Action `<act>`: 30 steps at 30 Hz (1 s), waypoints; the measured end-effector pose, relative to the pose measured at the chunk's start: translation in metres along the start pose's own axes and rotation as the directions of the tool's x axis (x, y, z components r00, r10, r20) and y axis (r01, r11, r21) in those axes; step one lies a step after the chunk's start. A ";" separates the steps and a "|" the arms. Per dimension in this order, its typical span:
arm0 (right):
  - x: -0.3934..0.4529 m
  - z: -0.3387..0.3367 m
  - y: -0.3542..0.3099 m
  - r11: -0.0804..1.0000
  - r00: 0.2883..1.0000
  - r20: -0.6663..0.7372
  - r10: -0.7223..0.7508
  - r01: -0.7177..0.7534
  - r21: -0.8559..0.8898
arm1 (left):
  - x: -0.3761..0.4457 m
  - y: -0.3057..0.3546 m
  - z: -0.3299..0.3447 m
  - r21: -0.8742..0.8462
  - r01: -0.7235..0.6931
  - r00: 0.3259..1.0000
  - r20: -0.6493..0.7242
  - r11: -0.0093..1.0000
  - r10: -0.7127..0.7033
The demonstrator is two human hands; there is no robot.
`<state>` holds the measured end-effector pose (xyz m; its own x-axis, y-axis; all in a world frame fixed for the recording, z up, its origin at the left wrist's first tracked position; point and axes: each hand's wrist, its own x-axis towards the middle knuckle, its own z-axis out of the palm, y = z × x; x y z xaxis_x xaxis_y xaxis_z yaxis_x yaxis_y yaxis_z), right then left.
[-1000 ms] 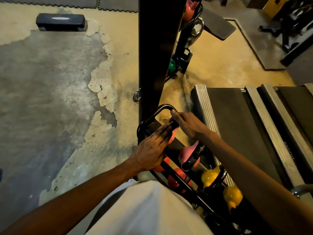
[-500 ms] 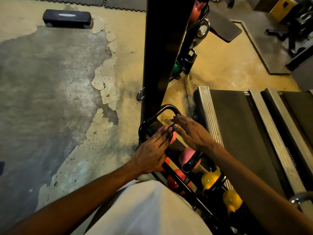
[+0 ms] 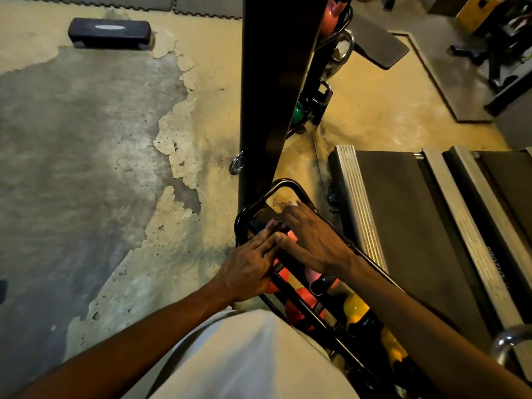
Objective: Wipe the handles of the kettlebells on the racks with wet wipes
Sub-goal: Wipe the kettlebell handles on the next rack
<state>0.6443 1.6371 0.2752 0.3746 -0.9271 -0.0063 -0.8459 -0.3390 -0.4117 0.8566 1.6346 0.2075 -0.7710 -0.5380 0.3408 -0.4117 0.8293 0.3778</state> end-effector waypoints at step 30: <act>-0.019 0.027 -0.049 0.633 0.769 -0.039 0.638 -0.495 0.595 | 0.002 -0.014 -0.007 -0.140 -0.023 0.998 0.062 0.990 0.032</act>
<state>0.6886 1.6759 0.2710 -0.2668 -0.9355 -0.2316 -0.4957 0.3393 -0.7995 0.8645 1.6207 0.2087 -0.8123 -0.5011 0.2984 -0.3222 0.8121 0.4865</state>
